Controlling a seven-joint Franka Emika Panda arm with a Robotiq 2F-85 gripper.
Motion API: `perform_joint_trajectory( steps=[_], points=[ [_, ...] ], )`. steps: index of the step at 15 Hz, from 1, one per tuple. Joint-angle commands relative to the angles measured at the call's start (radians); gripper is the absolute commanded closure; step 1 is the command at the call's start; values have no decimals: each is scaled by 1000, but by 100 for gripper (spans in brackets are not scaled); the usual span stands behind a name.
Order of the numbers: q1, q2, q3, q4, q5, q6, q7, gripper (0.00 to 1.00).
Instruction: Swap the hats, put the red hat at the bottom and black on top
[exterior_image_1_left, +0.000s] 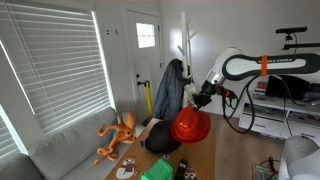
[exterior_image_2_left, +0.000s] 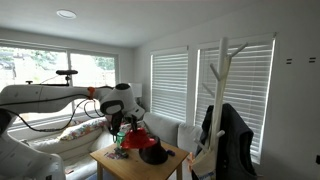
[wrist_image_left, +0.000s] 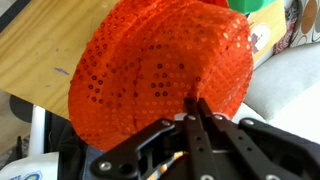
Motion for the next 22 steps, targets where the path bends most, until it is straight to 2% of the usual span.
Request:
perform_joint_trajectory(
  steps=[1,5,7,8,12,13,15,16,17,18,22],
  points=[
    [-49,-78,-46,-102,-1,20,-98,99],
    [-103,-70,-87,-148,0,91,-165,99],
    [-92,-49,-121,-157,27,122,-217,99],
    [-104,-25,-93,-126,1,89,-174,94],
    [-105,-25,-112,-138,2,102,-199,94],
    [-104,-25,-112,-138,2,102,-199,99],
    [-105,-10,-117,-149,3,114,-204,96],
    [-94,-5,-132,-155,25,124,-219,69],
    [-97,4,-135,-159,22,132,-223,68],
    [-93,12,-142,-161,27,137,-233,63],
    [-94,44,-142,-155,28,164,-230,35]
  ],
)
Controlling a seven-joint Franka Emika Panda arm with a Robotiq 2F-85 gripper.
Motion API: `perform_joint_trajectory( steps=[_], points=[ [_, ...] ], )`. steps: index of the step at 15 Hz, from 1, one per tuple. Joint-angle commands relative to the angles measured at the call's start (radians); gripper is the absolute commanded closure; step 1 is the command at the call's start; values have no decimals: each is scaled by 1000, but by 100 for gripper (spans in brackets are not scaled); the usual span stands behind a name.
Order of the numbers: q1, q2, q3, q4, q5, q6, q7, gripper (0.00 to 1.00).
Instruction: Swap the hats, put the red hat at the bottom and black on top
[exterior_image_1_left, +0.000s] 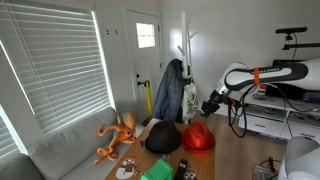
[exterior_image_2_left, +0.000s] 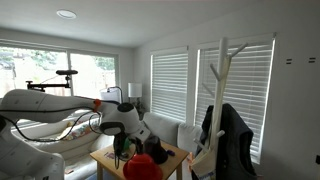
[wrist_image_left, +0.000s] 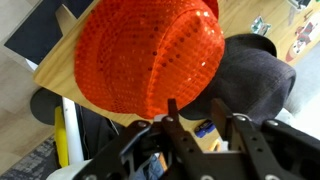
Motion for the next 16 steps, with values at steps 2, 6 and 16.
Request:
perform_joint_trajectory(
  steps=[2,6,16],
  points=[
    [14,25,10,18,35,47,8,21],
    [19,75,65,81,25,43,94,0],
    [31,382,119,336,-5,-99,188,0]
  ],
)
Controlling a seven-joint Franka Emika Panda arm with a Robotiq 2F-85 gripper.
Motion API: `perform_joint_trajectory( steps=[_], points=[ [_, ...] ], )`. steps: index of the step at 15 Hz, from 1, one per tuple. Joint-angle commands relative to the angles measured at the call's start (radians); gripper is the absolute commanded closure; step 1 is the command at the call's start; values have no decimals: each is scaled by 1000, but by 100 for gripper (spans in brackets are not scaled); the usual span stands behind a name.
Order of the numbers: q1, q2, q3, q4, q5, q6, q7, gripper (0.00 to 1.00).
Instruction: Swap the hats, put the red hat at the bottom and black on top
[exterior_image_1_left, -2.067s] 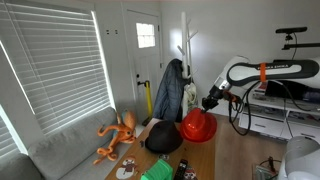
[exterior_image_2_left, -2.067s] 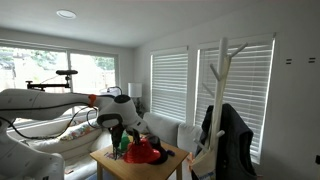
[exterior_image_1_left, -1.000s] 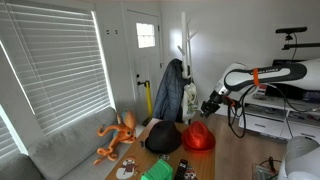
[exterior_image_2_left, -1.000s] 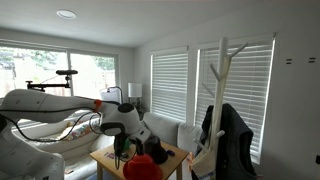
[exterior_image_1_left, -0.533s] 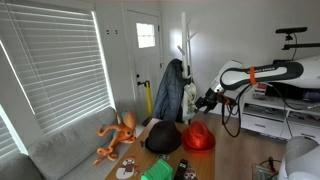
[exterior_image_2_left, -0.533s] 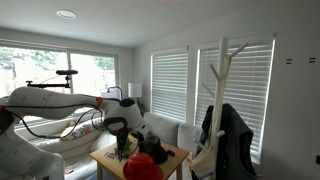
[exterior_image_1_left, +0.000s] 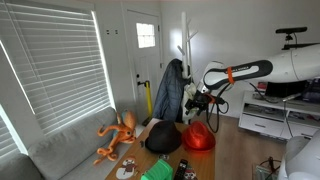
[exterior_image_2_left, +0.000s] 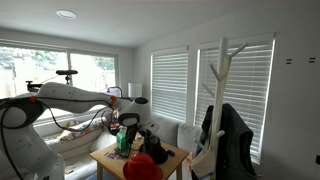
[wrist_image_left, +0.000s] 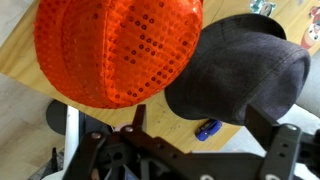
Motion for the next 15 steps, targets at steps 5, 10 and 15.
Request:
perform_joint_trajectory(
  steps=[5,10,15],
  points=[
    [36,224,37,234,-23,-122,29,0],
    [59,297,77,275,-79,-100,64,0],
    [77,323,96,269,-103,-4,78,0]
  ],
)
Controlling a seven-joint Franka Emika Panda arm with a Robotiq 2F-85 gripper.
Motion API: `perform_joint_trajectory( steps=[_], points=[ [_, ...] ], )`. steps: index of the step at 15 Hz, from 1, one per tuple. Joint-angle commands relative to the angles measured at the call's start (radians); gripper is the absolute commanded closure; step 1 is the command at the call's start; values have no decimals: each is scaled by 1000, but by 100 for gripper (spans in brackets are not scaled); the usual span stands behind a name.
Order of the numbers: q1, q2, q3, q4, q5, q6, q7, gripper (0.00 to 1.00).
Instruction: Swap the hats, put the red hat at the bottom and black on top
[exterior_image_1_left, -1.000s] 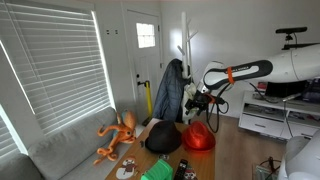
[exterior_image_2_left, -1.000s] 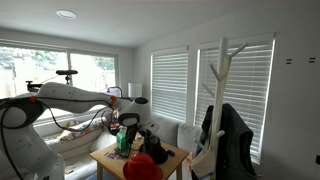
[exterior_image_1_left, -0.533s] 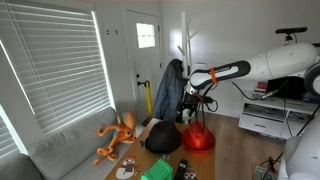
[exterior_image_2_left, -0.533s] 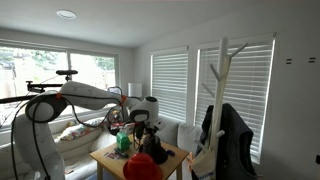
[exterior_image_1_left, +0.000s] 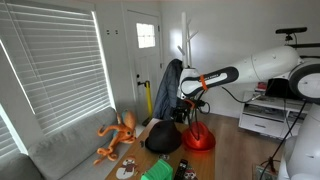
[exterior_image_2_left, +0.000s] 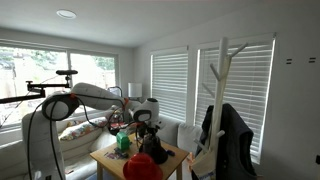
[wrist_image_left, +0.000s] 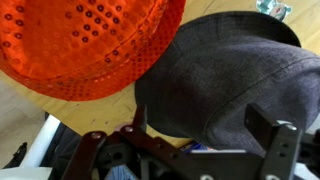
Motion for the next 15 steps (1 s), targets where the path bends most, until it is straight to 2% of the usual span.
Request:
perform_joint_trajectory(
  steps=[1,4,5,6,15],
  points=[
    [15,22,11,16,-16,61,30,0],
    [21,31,16,8,-21,98,49,6],
    [22,34,17,5,-14,106,55,15],
    [22,36,18,3,-11,112,62,31],
    [21,29,16,-32,13,169,102,95]
  ],
)
